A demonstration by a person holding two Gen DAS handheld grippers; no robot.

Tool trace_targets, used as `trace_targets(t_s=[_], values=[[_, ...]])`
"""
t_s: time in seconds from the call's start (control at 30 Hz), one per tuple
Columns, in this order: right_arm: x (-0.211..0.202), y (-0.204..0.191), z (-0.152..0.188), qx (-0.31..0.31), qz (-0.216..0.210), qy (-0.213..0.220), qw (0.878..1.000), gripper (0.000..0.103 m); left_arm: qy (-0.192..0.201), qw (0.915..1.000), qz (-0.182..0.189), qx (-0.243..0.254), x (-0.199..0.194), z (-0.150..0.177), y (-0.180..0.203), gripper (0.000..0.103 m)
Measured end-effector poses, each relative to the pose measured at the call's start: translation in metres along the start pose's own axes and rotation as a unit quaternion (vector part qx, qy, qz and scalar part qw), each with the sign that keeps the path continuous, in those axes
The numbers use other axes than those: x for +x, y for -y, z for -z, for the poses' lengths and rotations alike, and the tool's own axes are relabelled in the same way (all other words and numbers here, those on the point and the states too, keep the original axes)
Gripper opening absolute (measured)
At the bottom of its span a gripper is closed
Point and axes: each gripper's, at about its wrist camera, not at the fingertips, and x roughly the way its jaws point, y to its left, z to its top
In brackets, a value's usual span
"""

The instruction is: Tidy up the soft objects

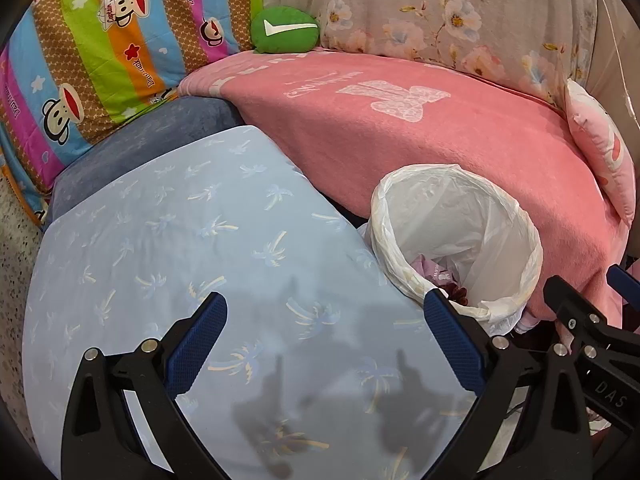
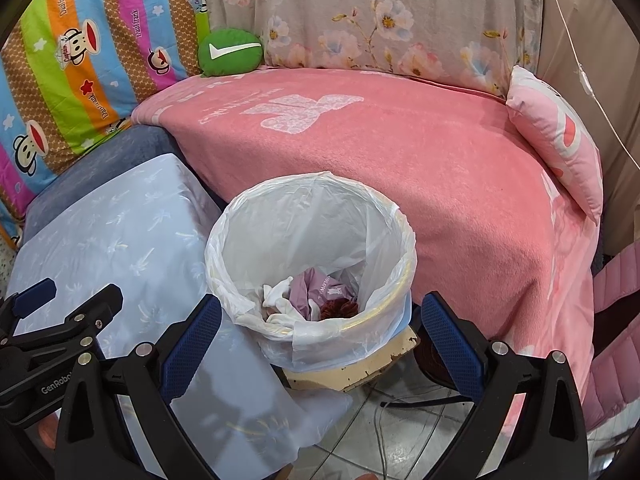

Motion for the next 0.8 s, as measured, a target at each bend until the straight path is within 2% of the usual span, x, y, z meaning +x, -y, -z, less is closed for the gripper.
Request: trace_targets(t_s=[0.8], values=[[0.0006, 0.0020, 0.0000, 0.000, 0.000, -0.001, 1.000, 0.099, 0.000, 1.0000, -0.003, 0.003, 0.0008, 0.0007, 0.0009, 0.094]])
